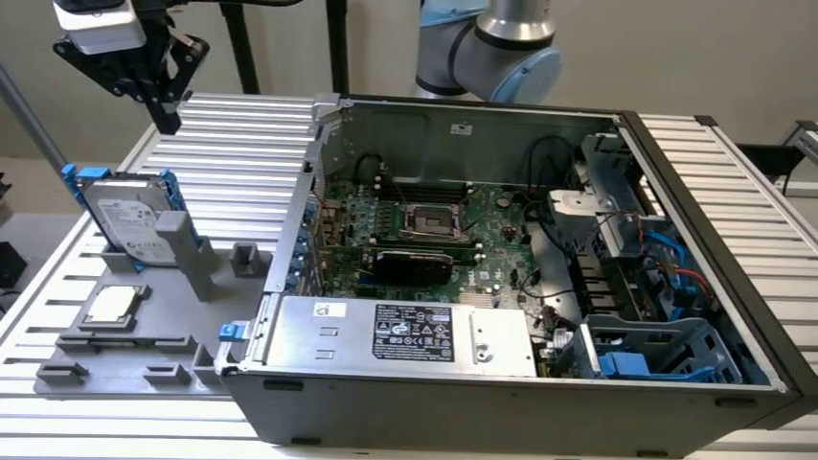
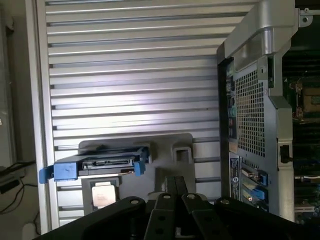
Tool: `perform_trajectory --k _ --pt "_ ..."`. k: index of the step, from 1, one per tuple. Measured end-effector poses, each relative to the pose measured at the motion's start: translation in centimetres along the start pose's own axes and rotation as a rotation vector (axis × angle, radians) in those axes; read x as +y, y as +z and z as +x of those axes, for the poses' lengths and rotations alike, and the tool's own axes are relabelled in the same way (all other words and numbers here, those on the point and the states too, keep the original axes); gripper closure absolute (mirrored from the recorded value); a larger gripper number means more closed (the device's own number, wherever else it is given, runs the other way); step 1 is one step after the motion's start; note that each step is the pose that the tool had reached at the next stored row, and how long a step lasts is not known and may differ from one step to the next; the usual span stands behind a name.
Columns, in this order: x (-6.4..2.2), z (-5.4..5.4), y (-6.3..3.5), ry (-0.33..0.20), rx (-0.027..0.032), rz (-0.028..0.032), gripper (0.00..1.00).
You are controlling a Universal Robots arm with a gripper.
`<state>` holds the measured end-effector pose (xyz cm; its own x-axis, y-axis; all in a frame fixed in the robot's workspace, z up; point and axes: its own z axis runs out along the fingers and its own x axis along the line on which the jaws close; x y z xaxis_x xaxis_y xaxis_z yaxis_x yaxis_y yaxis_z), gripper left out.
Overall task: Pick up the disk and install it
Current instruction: 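Reach for the disk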
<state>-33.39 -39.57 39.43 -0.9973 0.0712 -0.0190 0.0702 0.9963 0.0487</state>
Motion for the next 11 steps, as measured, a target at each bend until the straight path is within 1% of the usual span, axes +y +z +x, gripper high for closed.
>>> perform_trajectory --k 11 --pt "0.26 5.0 -0.13 0.000 0.0000 0.0000 0.89"
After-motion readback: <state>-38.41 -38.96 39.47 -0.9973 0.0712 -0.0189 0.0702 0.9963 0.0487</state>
